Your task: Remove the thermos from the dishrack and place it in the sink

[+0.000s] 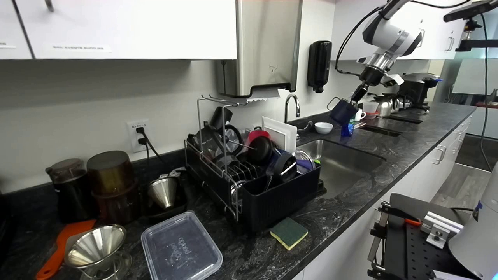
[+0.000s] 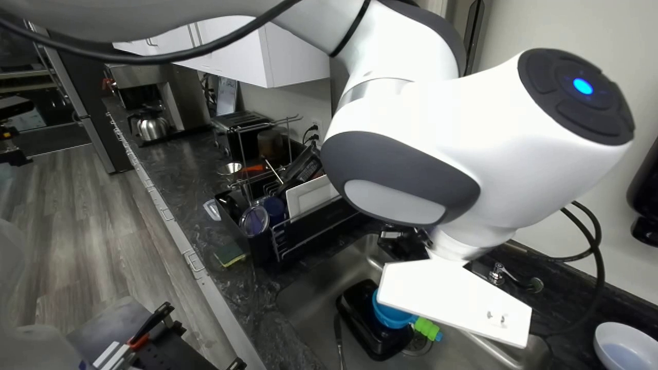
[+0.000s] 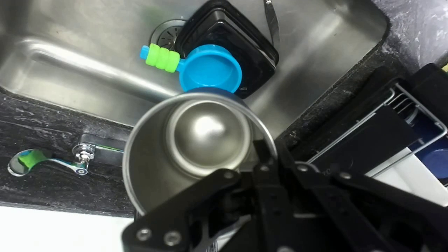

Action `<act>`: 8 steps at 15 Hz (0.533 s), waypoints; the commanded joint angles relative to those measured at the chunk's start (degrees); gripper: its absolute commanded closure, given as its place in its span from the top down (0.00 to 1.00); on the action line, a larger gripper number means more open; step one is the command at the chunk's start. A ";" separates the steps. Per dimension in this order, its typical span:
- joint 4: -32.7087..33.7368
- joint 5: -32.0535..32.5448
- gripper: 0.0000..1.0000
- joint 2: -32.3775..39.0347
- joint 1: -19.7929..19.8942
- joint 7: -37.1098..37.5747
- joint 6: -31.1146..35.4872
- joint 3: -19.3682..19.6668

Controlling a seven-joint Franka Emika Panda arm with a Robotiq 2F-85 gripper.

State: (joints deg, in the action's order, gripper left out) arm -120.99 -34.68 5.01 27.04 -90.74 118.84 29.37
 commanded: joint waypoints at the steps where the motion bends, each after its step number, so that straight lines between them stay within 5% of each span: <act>1: -0.10 -0.10 0.02 0.50 0.84 0.50 2.25 -1.54; 8: 1.26 -1.01 0.02 8.54 1.94 6.08 15.43 -3.55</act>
State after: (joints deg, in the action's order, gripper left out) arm -120.90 -35.33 10.85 27.18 -86.96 130.34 27.82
